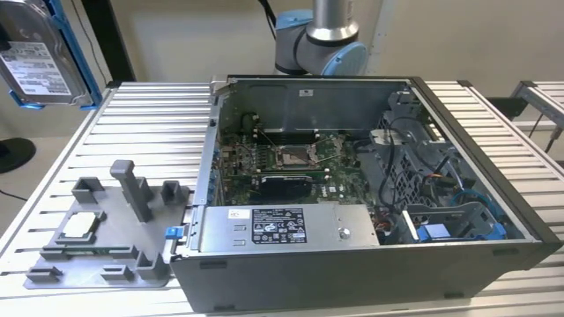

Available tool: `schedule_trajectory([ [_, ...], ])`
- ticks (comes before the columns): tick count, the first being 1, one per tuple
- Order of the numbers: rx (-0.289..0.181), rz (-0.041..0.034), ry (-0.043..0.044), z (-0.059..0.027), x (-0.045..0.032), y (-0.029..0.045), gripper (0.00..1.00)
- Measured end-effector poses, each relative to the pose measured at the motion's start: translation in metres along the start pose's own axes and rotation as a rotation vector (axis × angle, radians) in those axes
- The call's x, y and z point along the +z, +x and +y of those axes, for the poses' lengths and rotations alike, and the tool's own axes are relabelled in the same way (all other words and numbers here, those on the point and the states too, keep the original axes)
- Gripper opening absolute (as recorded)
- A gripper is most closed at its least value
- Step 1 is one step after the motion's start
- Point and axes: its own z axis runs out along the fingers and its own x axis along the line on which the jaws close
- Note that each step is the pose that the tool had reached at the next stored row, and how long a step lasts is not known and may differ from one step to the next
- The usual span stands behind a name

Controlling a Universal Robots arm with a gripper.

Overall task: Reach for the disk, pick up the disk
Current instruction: 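Pick up the disk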

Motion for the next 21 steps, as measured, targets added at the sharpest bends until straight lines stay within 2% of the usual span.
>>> schedule_trajectory([
  [4, 0.000, 0.0035, 0.0002, -0.0073, 0.0001, -0.0006, 0.00],
  [8, 0.000, 0.0070, 0.0006, -0.0183, 0.0003, -0.0014, 0.00],
  [21, 0.000, 0.0184, 0.0015, -0.0607, 0.0008, -0.0047, 0.00],
])
